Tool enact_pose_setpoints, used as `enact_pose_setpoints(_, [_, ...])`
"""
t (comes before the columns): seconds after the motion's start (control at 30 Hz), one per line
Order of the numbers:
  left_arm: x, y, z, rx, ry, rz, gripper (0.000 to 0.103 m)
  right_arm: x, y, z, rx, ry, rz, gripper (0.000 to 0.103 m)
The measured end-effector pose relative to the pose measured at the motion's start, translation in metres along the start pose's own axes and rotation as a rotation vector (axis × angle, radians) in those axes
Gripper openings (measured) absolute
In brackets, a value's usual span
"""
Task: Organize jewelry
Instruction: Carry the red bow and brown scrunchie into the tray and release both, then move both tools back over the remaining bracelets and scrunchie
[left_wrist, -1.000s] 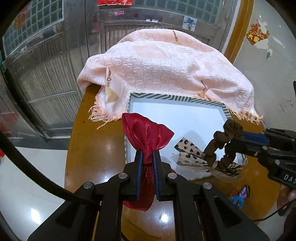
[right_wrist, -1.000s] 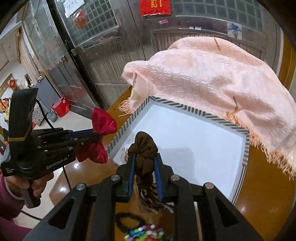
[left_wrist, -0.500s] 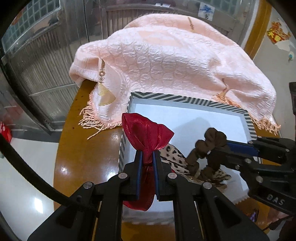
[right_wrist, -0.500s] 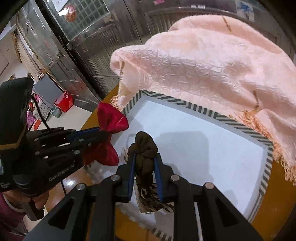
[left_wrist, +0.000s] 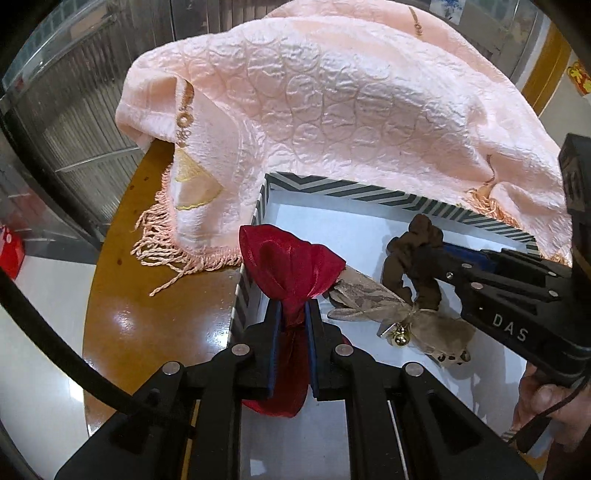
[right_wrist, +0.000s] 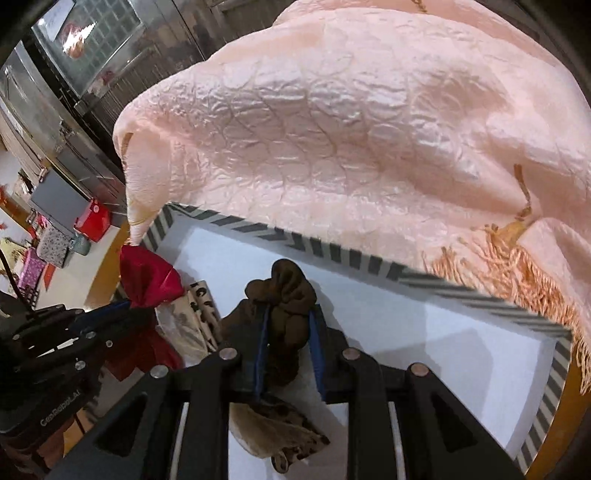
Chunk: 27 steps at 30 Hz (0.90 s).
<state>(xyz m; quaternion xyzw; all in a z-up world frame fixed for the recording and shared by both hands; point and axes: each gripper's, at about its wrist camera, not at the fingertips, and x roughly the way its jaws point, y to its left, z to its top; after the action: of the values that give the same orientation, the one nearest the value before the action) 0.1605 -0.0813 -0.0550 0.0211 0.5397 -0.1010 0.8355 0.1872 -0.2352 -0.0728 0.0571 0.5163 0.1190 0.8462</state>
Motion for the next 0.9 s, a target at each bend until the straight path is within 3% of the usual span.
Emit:
enact_pose_setpoints(0.07, [0.004,0.000,0.001,0.000,0.008,0.000,0.003,-0.002,0.002,-0.001,0.000,0.002,-0.009,0.052])
enact_pose_setpoints(0.13, [0.005,0.000,0.000,-0.001,0.018,-0.009,0.010,-0.010,0.003,-0.004,-0.003,-0.016,-0.004,0.059])
enact_pose_setpoints(0.2, [0.006,0.001,-0.002,-0.012,0.022,-0.028,0.020,-0.019,0.004,-0.008,-0.009,-0.019,-0.010,0.059])
enact_pose_setpoints(0.3, [0.002,0.003,-0.006,-0.036,0.021,-0.058,0.026,-0.034,0.000,-0.017,0.004,-0.026,-0.002,0.059])
enact_pose_setpoints(0.67, [-0.039,0.008,-0.022,-0.032,-0.063,-0.012,0.028,-0.082,0.002,-0.054,0.071,-0.057,0.025,0.062])
enact_pose_setpoints(0.9, [-0.067,0.004,-0.036,-0.033,-0.099,-0.031,0.028,-0.111,0.015,-0.073,0.069,-0.072,0.034,0.062])
